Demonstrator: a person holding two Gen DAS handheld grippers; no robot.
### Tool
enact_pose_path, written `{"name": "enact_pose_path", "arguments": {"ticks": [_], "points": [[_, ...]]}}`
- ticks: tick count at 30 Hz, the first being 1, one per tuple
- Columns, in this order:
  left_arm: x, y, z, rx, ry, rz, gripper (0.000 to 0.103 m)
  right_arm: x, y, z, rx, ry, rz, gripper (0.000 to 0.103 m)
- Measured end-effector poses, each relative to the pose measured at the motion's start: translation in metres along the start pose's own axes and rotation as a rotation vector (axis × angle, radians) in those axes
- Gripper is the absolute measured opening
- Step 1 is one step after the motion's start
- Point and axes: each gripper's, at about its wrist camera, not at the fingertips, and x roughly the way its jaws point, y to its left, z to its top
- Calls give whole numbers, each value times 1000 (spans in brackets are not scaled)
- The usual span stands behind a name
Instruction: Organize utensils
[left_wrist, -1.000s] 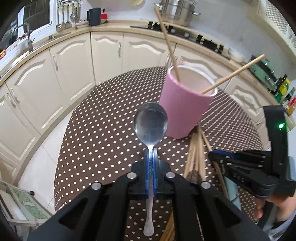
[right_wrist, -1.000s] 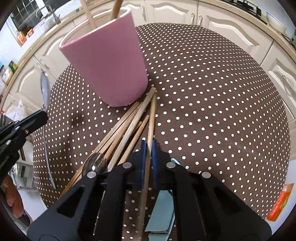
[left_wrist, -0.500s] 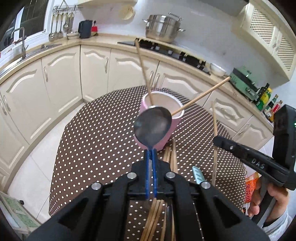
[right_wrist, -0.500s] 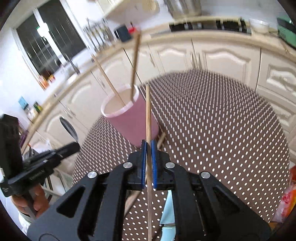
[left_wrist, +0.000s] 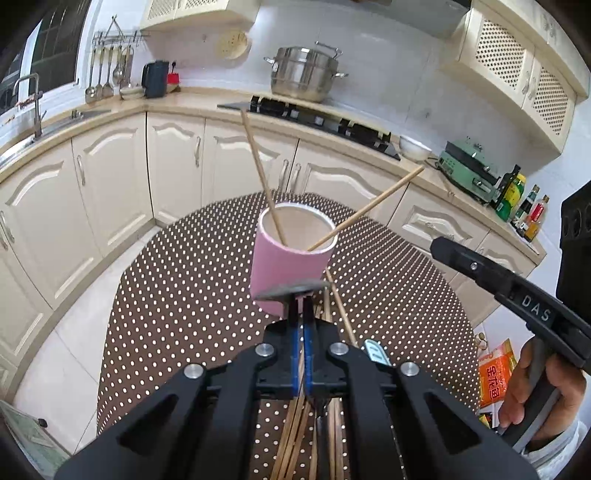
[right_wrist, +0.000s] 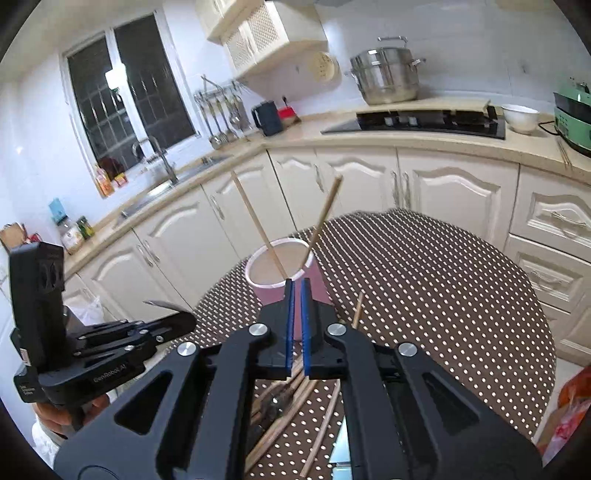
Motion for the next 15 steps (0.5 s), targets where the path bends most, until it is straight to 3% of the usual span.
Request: {"name": "enact_pose_path", "arguments": {"ticks": [5, 12, 14, 15], "points": [[7, 8, -2, -8, 23, 5, 2, 31, -13, -12, 43, 161, -40, 4], [22, 42, -9, -100, 88, 48, 4, 58, -22, -25, 46, 258, -85, 5], [27, 52, -13, -114, 112, 72, 17, 65, -25, -29, 50, 279, -90, 5], [31, 58, -15, -123, 141, 81, 35, 68, -26, -31, 51, 286, -92, 5]]}}
